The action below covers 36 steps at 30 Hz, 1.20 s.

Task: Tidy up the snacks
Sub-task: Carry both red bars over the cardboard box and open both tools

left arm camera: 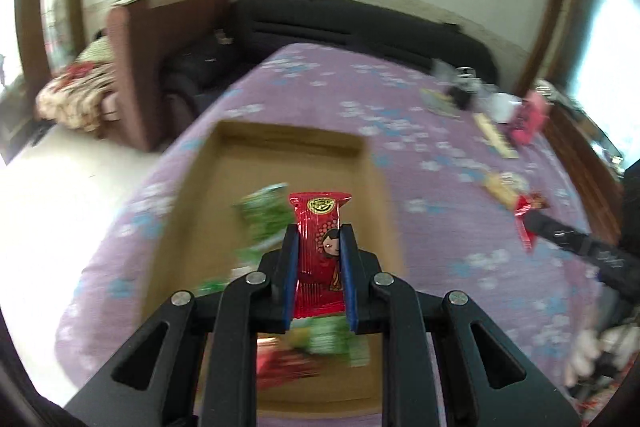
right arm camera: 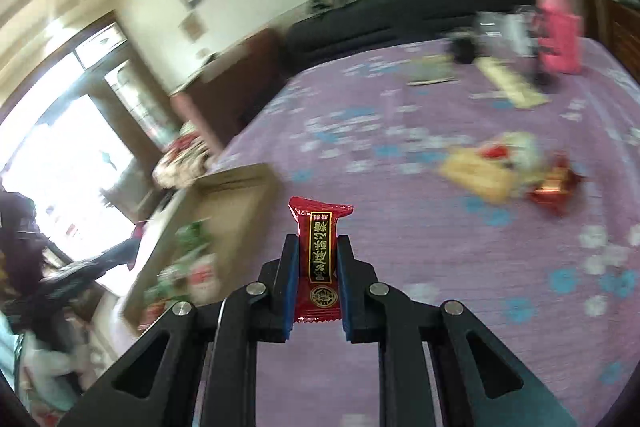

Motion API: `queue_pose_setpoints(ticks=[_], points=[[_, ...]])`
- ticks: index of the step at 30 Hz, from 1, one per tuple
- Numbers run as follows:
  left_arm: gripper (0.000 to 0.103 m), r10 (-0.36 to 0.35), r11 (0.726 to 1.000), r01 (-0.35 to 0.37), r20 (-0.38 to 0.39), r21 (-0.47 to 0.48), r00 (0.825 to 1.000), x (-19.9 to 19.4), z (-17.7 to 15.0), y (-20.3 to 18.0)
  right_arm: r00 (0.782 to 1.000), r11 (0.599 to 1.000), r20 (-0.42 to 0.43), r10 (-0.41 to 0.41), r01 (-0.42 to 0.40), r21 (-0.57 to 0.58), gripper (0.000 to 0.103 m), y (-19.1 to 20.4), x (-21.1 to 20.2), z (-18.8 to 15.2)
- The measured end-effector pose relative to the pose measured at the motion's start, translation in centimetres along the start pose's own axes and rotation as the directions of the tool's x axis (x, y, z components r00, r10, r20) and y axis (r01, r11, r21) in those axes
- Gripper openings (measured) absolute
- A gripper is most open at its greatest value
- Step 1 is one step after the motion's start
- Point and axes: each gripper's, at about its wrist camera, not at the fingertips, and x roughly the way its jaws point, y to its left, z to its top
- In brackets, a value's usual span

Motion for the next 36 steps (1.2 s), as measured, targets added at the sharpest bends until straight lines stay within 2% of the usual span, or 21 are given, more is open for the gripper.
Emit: queue_pose_setpoints(ticks=[4,6,9,14,18,22,27,29,32,34,36], points=[[0.021,0.041,0.998,-0.043,-0.04,-0.045,0.998,1.2,-1.6,4.0,0.995,0.998,-0.084,0.047,-0.05,-0.032,0.016,4.6,3.5,-0.6],[0.021,0.029,0.996,-0.034,-0.065,-0.078,0.997,2.2,-2.2,5.6,0.988,0.996,-0.132,0.081,-0.086,-0.036,0.016,6.6,5.4,-1.0],[0.021,0.049,0.995,-0.057,-0.091,-0.079,0.995,3.5,-2.8,7.1,0.981,0.993,-0.183,0.064,-0.081,-0.089,0.016,9.6,8.3,-1.5],[0.021,0.021,0.996,-0.031,-0.117,-0.085,0.993,4.8,-3.2,8.3,0.96,0.987,-0.271,0.067,-0.104,-0.125,0.016,13.0,12.7,-2.5],[0.022,0.022,0.997,-0.031,-0.111,-0.077,0.994,5.3,-2.9,8.5,0.953,0.984,-0.301,0.032,-0.084,-0.16,0.016,14.4,14.7,-3.6],[0.025,0.009,0.994,-0.02,-0.106,-0.105,0.994,5.6,-2.6,8.9,0.951,0.985,-0.31,-0.009,-0.045,-0.165,0.016,14.3,16.1,-3.7],[0.043,-0.019,0.994,0.014,-0.044,-0.105,0.999,3.6,-2.2,8.7,0.957,0.979,-0.282,-0.063,0.005,-0.202,0.019,14.4,16.6,-3.6],[0.058,-0.011,0.994,0.011,0.001,-0.108,1.0,2.3,-1.8,8.8,0.964,0.978,-0.262,-0.051,-0.005,-0.207,0.019,14.5,15.9,-3.5],[0.079,-0.026,0.992,0.04,0.114,-0.122,0.993,-0.6,-1.2,8.5,0.973,0.979,-0.226,-0.046,-0.001,-0.205,0.019,14.6,14.5,-3.2],[0.081,-0.033,0.993,0.051,0.174,-0.104,0.984,-2.2,-0.9,7.8,0.98,0.978,-0.189,-0.055,0.014,-0.21,0.019,14.7,13.2,-2.9],[0.082,-0.083,0.988,0.11,0.226,-0.106,0.97,-3.6,-0.6,7.3,0.986,0.98,-0.157,-0.062,0.03,-0.198,0.021,14.5,12.1,-2.7]])
